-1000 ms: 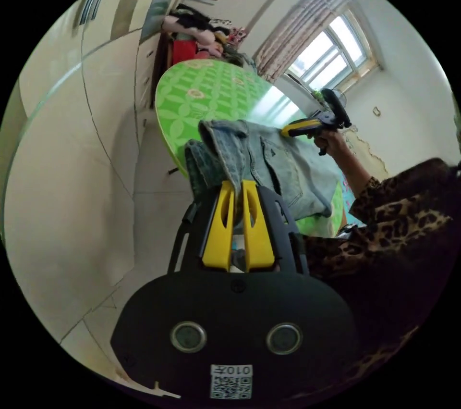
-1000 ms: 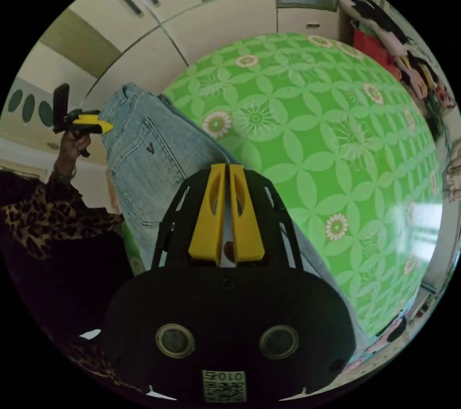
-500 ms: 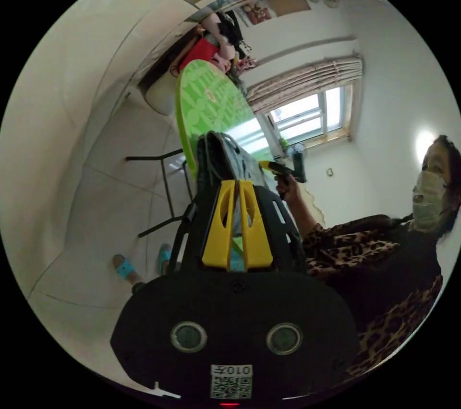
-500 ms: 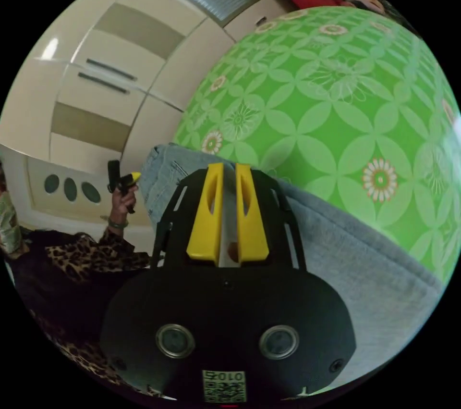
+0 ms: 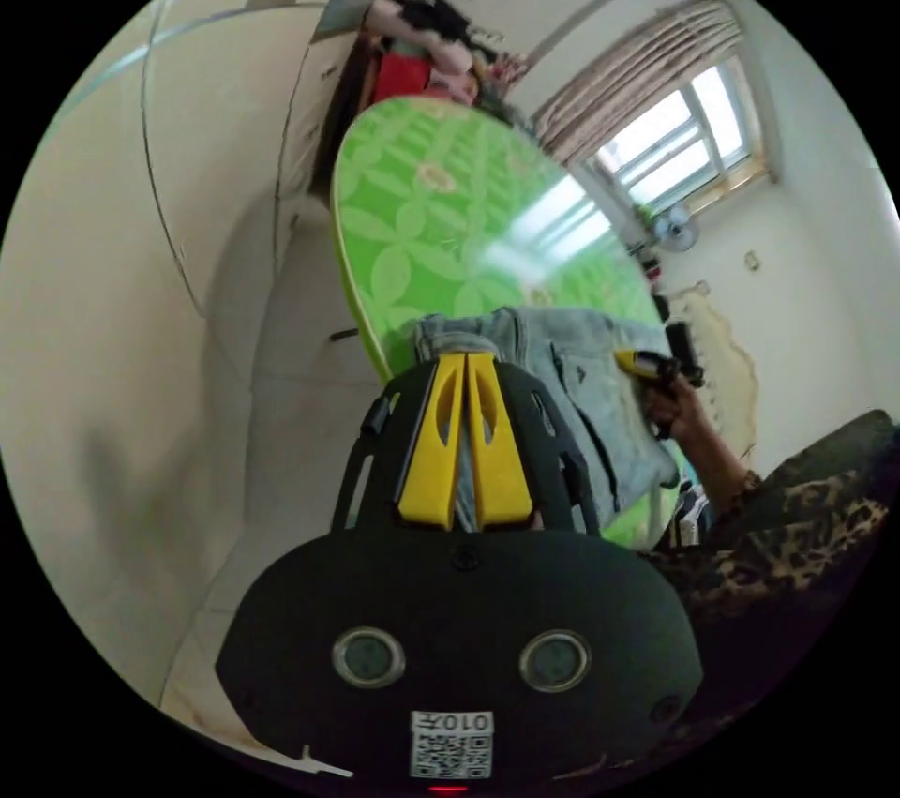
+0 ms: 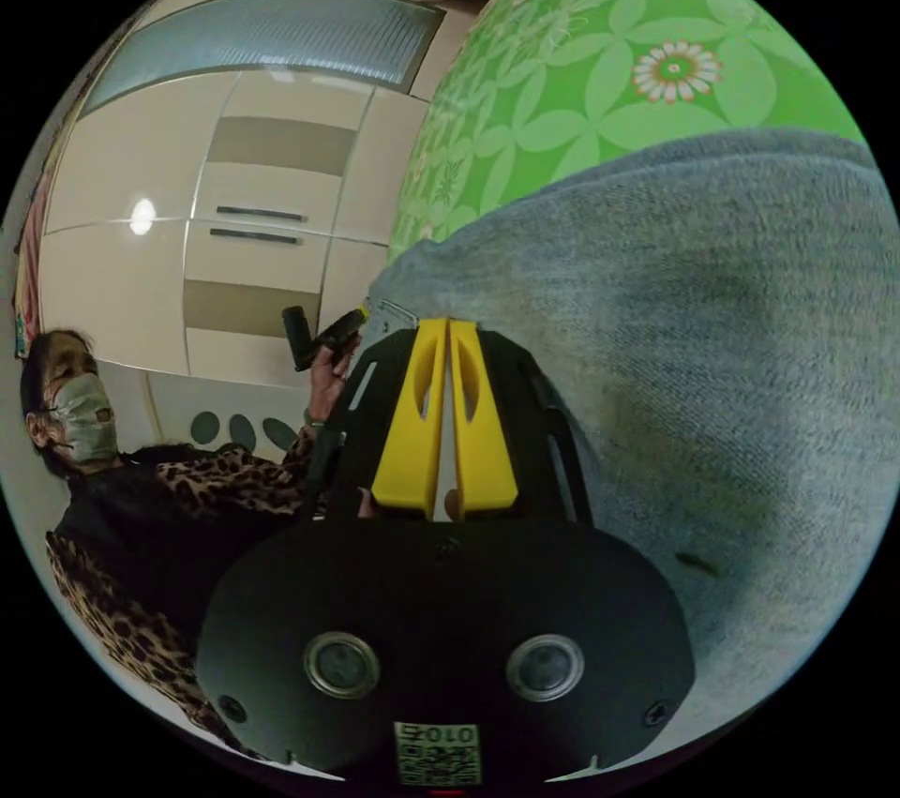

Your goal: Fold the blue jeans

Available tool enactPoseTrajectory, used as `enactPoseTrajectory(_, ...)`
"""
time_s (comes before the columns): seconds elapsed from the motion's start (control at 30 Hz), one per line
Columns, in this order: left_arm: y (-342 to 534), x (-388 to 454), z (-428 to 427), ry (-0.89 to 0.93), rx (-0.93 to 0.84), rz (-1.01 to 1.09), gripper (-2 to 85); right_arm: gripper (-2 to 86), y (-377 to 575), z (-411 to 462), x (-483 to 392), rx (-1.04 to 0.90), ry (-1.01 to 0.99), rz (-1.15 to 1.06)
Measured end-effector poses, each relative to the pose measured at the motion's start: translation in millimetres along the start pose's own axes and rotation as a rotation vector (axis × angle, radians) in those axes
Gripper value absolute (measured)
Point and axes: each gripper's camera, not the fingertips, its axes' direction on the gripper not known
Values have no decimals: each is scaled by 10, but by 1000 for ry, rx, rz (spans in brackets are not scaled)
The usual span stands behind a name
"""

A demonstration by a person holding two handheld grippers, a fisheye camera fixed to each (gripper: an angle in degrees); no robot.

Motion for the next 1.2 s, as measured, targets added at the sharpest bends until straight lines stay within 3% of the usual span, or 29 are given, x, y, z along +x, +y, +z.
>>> enactPoseTrajectory(0.2,199,-385,-169,229,53,-144,-1,24,51,-240,-49,1,-42,-16)
enactPoseTrajectory(0.33,544,-608,-720,268,277,-247,2,24,60,-375,-70,-3,-66,-14)
enactPoseTrajectory(0.4,687,-659,-816,240,256,-268,5,25,58,-430,-61,0,-89,-7)
enactPoseTrajectory(0.67,1287,-895,-802,475,293,-357,42,26,148,-706,-86,6,-168,2)
enactPoseTrajectory(0.8,1353,-972,-669,607,289,-377,49,26,678,-1457,-135,177,-116,26)
enactPoseTrajectory(1.03,1127,-878,-591,632,247,-288,63,26,2341,-2930,361,873,-150,273)
enactPoseTrajectory(1.2,1049,-933,-350,743,265,-317,56,27,2758,-2865,621,979,-168,364)
